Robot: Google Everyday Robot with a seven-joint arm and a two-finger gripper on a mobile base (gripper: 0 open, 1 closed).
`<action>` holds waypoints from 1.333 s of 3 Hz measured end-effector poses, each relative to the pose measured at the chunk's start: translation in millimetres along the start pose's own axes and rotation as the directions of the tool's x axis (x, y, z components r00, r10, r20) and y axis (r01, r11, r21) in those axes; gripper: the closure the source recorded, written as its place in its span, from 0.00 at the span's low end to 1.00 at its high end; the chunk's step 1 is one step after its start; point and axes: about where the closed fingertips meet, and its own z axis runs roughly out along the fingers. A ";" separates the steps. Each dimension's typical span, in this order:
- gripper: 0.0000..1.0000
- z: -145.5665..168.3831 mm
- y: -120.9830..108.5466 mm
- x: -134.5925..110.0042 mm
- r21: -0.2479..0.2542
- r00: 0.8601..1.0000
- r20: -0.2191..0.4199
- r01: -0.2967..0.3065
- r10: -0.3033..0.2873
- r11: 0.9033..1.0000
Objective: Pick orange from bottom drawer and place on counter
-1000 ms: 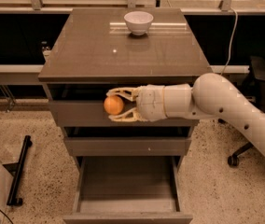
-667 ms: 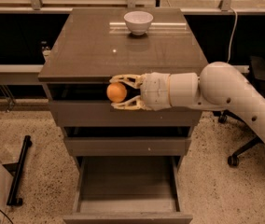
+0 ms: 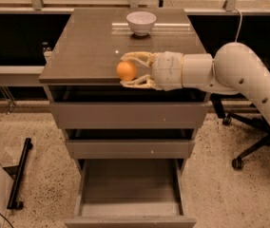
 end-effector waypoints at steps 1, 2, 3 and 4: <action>1.00 -3.4 -32.4 15.3 0.033 0.999 -0.006 -0.042 0.043 0.999; 1.00 -3.5 -60.7 38.3 0.063 0.995 -0.018 -0.098 0.099 0.993; 1.00 -2.7 -82.4 63.5 0.091 0.987 -0.029 -0.154 0.158 0.984; 1.00 -3.4 -96.5 89.3 0.116 0.977 -0.044 -0.204 0.210 0.972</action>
Offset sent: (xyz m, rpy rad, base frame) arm 0.1140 -0.0438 0.0323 0.1029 0.1268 -0.1461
